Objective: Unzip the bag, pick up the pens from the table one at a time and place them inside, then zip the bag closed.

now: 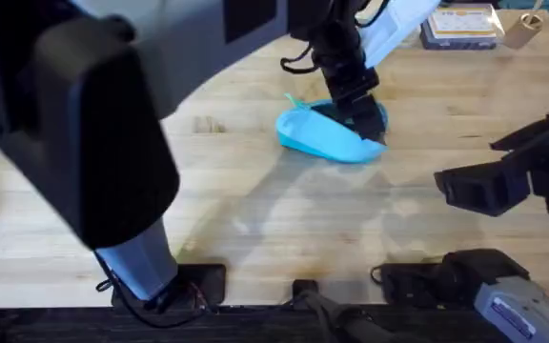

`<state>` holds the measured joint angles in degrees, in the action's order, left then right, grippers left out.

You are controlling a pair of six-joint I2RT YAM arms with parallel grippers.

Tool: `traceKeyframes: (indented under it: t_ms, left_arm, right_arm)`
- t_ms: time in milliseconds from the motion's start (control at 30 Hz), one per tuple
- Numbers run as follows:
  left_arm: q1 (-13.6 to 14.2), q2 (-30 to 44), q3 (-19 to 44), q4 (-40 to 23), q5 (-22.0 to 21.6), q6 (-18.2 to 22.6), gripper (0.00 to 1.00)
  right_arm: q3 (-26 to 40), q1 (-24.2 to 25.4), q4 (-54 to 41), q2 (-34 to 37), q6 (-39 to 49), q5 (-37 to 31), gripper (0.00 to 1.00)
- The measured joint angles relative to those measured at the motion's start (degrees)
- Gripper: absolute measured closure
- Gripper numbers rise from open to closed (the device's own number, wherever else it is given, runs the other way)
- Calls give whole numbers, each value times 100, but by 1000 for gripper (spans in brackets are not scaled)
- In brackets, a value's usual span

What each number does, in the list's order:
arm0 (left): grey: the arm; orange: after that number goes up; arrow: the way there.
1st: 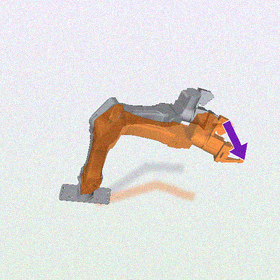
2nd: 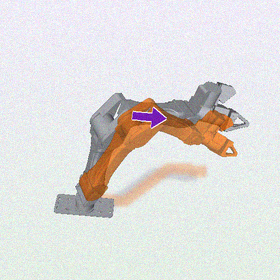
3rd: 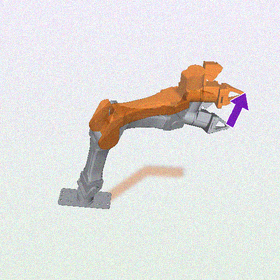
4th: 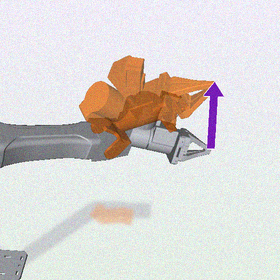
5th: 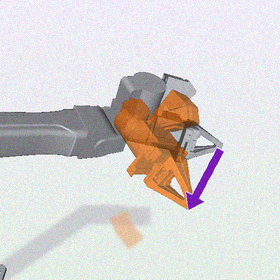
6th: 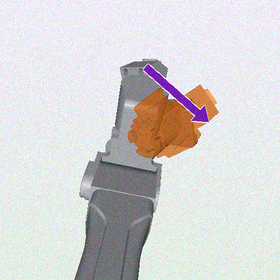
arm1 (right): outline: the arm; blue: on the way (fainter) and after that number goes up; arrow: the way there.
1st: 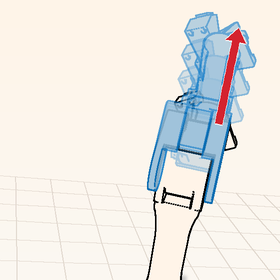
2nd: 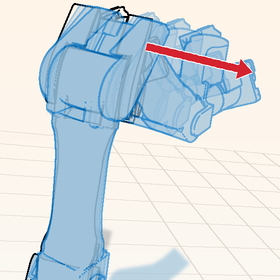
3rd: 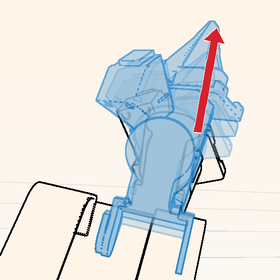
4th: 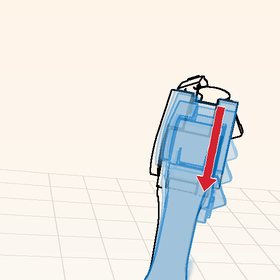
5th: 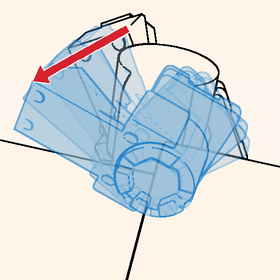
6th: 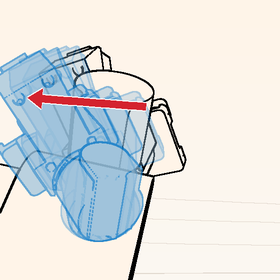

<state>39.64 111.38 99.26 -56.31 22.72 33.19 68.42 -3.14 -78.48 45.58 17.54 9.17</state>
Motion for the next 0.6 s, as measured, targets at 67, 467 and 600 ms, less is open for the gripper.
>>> traceKeyframes:
  t_ms: [67,467,600]
  left_arm:
    - [0,-175,0,-2,0,-8,7]
    - [-38,-910,0,-441,1,-21,7]
    - [-137,-1154,0,-655,0,-21,6]
  right_arm:
    - [0,0,2,0,-2,0,3]
    - [0,0,2,0,-2,0,3]
    - [0,0,0,0,0,0,3]
